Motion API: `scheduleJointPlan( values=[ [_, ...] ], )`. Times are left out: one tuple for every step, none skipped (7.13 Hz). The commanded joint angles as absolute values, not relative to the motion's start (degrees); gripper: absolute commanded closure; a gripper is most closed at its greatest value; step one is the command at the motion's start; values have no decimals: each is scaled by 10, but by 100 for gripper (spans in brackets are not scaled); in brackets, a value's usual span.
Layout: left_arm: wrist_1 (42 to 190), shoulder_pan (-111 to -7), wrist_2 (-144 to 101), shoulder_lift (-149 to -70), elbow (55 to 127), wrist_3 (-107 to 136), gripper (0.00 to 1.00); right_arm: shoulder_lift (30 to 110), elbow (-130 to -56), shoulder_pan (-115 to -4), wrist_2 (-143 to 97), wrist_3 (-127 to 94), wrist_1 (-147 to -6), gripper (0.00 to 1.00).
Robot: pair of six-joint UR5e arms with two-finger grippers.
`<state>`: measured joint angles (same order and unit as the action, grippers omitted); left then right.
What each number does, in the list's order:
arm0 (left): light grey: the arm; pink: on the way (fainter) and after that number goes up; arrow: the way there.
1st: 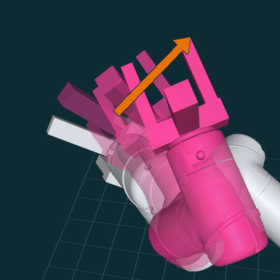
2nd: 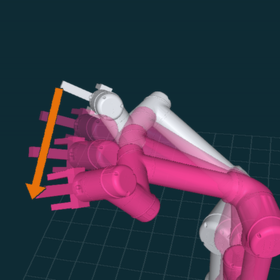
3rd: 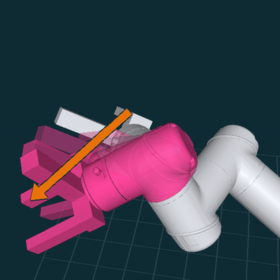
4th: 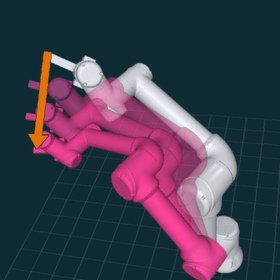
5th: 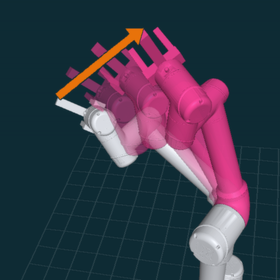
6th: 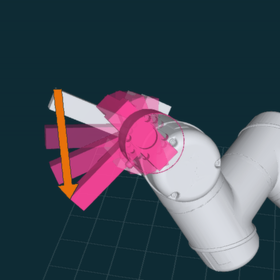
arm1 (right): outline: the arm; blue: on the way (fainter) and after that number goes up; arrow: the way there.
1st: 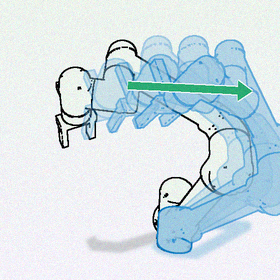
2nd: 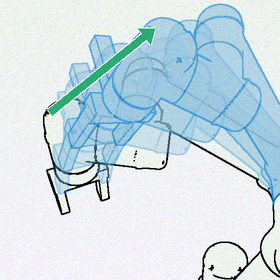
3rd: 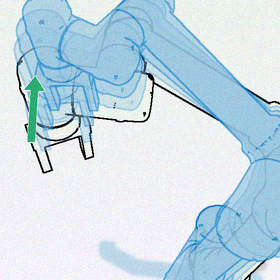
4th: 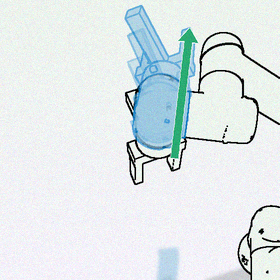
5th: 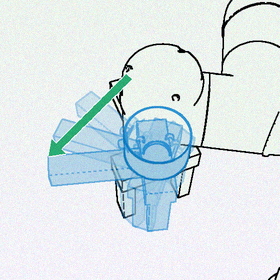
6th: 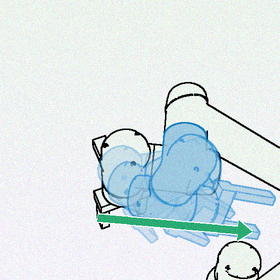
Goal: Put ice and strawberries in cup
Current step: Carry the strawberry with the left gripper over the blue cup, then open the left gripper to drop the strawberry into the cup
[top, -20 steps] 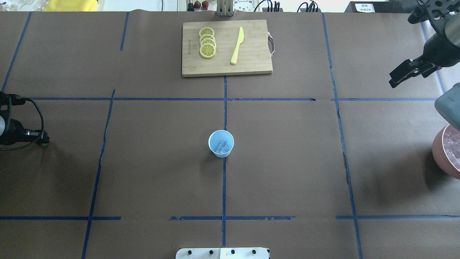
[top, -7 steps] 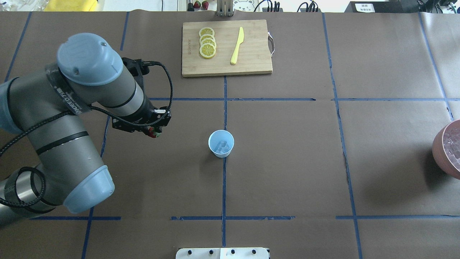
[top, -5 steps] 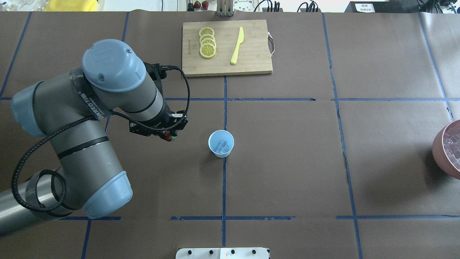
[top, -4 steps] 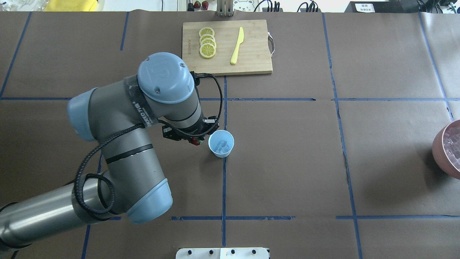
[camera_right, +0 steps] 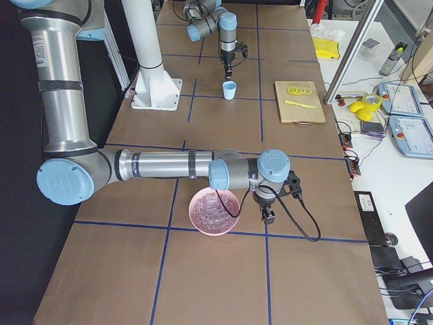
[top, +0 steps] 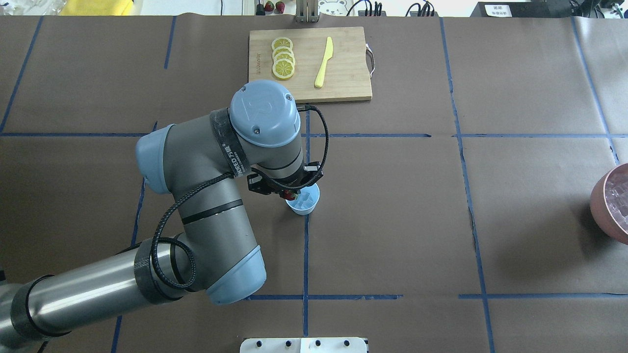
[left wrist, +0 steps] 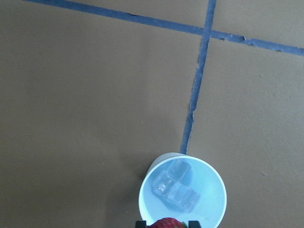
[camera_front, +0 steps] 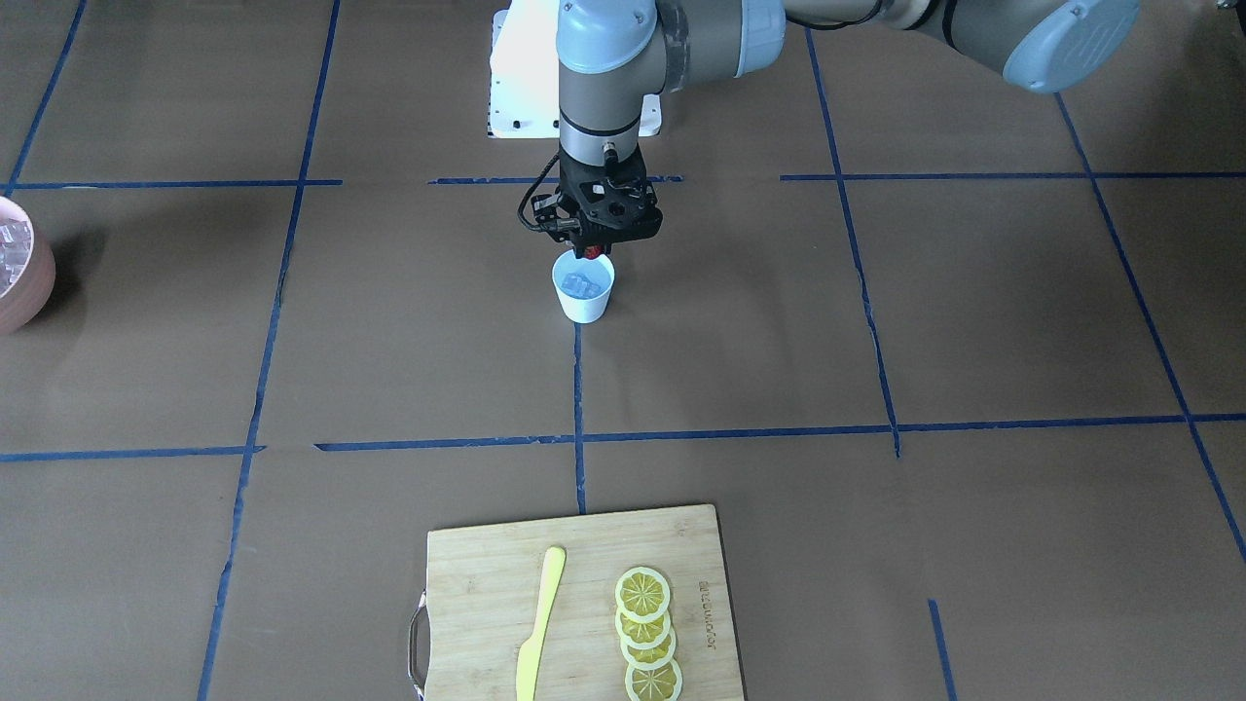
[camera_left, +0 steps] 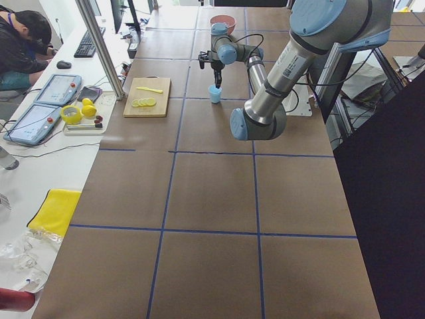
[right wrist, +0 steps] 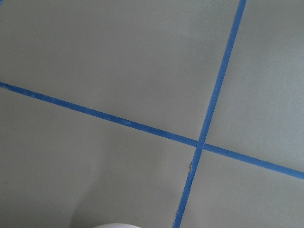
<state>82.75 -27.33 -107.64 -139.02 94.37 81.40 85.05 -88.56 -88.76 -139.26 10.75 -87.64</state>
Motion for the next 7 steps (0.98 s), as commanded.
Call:
scheduleJointPlan(
  values=[
    [838, -269, -1074, -1398, 932, 816, 97, 851, -886, -888, -1390, 108, -875, 1],
    [838, -269, -1074, -1397, 932, 815, 92, 852, -886, -888, -1390, 108, -876, 1],
    [840, -269, -1074, -1398, 933, 815, 76, 852, -885, -888, -1390, 111, -876, 1],
    [843, -270, -1074, -1397, 932, 814, 47, 852, -883, -888, -1390, 113, -875, 1],
    [842, -271, -1074, -1395, 932, 814, 16, 852, -883, -888, -1390, 113, -875, 1],
    [845, -271, -1073, -1395, 932, 813, 1, 851, -883, -888, -1390, 113, -875, 1],
    [847, -271, -1065, -1395, 932, 814, 1, 850, -883, -888, -1390, 113, -875, 1]
  ],
)
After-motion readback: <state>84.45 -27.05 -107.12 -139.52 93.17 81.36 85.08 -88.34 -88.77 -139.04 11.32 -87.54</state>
